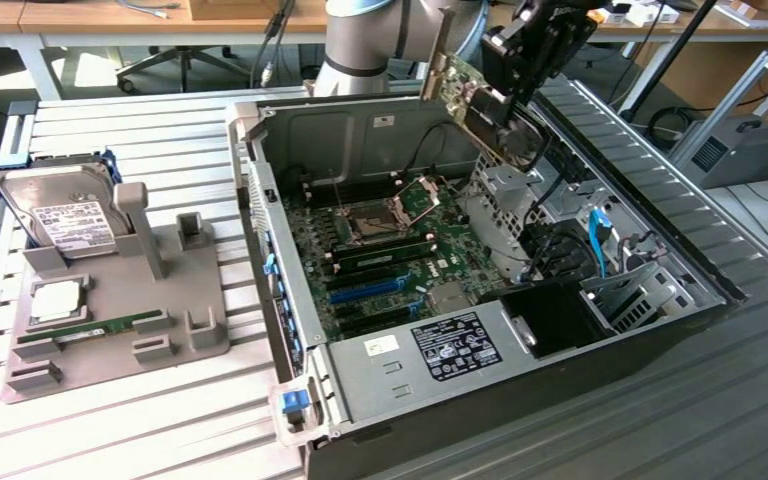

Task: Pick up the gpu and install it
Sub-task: 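Insert the gpu into the slot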

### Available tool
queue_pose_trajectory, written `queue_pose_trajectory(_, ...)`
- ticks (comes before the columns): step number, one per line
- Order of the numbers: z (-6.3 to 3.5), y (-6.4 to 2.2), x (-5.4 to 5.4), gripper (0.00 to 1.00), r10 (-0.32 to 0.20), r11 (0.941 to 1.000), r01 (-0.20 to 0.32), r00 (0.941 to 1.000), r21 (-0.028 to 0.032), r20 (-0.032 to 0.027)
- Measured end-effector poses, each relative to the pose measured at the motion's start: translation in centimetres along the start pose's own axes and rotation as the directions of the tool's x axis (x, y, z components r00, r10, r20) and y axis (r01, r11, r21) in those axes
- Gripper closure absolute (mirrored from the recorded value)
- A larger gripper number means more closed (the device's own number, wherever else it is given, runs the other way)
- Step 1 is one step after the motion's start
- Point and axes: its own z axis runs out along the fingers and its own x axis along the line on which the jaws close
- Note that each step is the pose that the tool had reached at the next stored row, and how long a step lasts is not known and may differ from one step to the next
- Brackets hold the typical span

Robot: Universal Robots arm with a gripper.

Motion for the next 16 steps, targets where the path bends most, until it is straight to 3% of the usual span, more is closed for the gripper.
queue_pose_trajectory(6,0.00,0.02,0.00,0.73,-0.109,0.9941,0.109,0.9940,0.0003,-0.0071)
queue_pose_trajectory(10,0.00,0.03,-0.01,0.73,-0.177,0.9842,0.177,0.9841,0.0004,-0.0117)
queue_pose_trajectory(13,0.00,0.05,-0.01,0.73,-0.231,0.9728,0.231,0.9727,0.0001,-0.0152)
queue_pose_trajectory(16,0.01,0.05,-0.02,0.73,-0.288,0.9575,0.288,0.9573,-0.0003,-0.0192)
